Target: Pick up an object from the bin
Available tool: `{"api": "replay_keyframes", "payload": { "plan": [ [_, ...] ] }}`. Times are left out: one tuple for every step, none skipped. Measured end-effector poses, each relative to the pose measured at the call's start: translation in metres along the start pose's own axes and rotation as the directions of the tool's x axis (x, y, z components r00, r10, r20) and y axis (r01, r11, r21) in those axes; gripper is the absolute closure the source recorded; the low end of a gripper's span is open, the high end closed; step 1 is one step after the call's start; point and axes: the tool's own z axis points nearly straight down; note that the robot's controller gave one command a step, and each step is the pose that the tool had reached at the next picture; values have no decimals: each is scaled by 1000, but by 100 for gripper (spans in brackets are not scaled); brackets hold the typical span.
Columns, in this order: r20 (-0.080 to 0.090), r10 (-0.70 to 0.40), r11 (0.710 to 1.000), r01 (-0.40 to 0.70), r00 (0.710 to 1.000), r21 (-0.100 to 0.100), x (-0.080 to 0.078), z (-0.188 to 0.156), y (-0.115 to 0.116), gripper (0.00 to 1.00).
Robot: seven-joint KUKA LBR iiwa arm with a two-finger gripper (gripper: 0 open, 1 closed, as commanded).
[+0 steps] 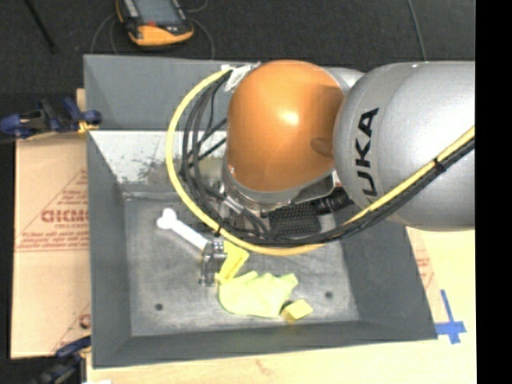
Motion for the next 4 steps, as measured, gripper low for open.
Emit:
{"api": "replay_keyframes", "payload": {
  "plan": [
    [-7, -106, 994, 106, 994, 3, -8, 39, -5, 0],
    [-5, 431, 902, -431, 902, 6, -20, 107, -63, 100],
    [-5, 434, 901, -434, 901, 6, -20, 109, -66, 100],
    [-11, 394, 919, -394, 919, 10, -16, 57, -68, 100]
  ]
}}
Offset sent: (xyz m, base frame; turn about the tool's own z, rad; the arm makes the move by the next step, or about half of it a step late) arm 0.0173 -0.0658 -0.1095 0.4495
